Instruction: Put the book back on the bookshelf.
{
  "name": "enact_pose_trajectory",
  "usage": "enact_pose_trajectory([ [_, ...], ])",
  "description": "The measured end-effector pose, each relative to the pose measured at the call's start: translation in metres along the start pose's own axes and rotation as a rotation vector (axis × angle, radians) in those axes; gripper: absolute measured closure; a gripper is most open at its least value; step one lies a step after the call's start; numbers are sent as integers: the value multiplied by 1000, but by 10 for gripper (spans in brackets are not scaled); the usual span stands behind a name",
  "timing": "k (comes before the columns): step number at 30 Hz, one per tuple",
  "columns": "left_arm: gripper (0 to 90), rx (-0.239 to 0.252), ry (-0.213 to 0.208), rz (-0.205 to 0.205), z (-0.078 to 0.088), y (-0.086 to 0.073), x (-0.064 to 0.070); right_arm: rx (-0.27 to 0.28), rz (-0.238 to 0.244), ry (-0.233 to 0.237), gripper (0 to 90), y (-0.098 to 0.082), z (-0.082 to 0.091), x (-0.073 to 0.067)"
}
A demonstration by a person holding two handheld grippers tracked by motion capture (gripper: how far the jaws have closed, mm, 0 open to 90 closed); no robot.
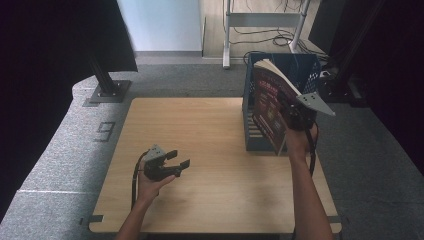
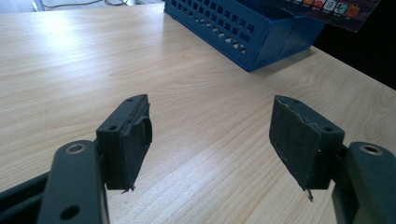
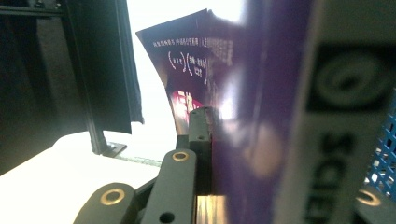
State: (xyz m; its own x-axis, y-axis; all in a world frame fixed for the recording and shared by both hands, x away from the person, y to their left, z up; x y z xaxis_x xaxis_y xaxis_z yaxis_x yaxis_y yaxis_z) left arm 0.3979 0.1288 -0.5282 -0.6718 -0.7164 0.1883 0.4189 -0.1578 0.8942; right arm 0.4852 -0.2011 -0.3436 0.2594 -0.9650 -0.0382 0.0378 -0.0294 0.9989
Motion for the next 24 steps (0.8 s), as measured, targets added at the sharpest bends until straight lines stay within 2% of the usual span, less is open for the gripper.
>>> enact_pose_trajectory([
  [6,297,-5,-4,0,-1,-1,1,2,-11,-19,815,1,-7,6],
  [17,300,3,8,-5,1,0,-3,-10,18,-48,815,0,-31,5],
  [24,300,6,2,1,1,0,-3,-19,-8,-59,815,-7,-42,6],
])
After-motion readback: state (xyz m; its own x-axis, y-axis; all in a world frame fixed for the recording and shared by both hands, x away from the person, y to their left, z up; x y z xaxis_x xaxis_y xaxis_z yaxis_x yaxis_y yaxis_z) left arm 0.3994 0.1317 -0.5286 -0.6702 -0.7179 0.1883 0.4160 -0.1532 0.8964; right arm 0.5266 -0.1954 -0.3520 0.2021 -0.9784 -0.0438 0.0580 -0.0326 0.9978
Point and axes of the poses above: each handheld gripper's, and its own axes: z roughly backward along the jaws, y roughly out of its top, x roughly to its right, the point moved 10 cm from there along -z, roughly forward along the jaws, and after that the axes turned 3 degrees about x, right-handed, at the moved point
